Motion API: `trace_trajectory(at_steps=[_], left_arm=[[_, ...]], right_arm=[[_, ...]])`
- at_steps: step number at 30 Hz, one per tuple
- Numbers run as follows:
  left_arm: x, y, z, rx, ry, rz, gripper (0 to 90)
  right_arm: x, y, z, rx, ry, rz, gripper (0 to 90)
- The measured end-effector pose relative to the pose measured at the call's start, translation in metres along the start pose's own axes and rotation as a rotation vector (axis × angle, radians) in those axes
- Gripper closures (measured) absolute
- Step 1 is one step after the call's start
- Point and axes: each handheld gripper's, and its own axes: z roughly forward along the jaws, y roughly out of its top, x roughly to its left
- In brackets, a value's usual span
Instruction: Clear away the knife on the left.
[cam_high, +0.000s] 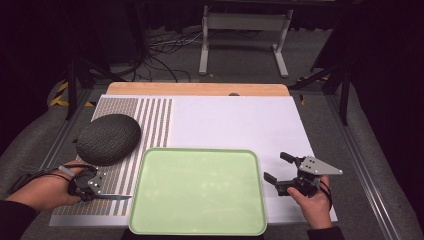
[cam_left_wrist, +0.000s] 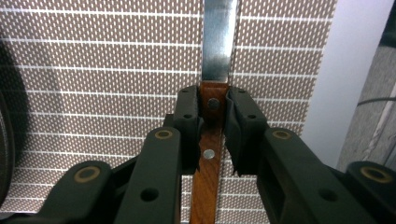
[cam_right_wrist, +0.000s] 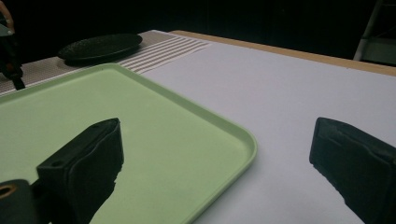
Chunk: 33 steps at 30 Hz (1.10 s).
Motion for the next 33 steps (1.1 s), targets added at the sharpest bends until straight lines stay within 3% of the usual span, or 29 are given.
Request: trace_trajectory(at_steps=[8,13,20,21,24,31,33], left_arm=[[-0.002,0.003,-0.001,0.024,0.013,0.028,77.5],[-0.003,0.002,-0.005,0.014,0.020,-0.030,77.6],[-0.006,0.001,-0.022,-0.011,0.010,-0.146,77.6],[-0.006,0.001,-0.022,-0.011,0.010,-0.146,77.7],[-0.008,0.003,-0.028,-0.033,-0.011,-0.263,77.7],[-0.009,0.007,-0.038,-0.060,-0.056,-0.384,77.7],[-0.009,0.009,-0.042,-0.047,-0.061,-0.457,77.8]], right_arm=[[0.000,-0.001,0.000,0.004,0.011,-0.004,3.6],[0.000,0.000,0.000,0.003,0.012,-0.009,3.6],[0.000,0.000,0.000,0.008,0.010,-0.009,3.7],[0.000,0.000,0.000,0.008,0.010,-0.009,3.7],[0.000,0.000,-0.001,0.008,0.009,-0.010,3.7],[-0.001,0.000,-0.001,0.009,0.008,-0.006,3.7],[-0.001,0.000,-0.001,0.007,0.008,-0.005,3.7]])
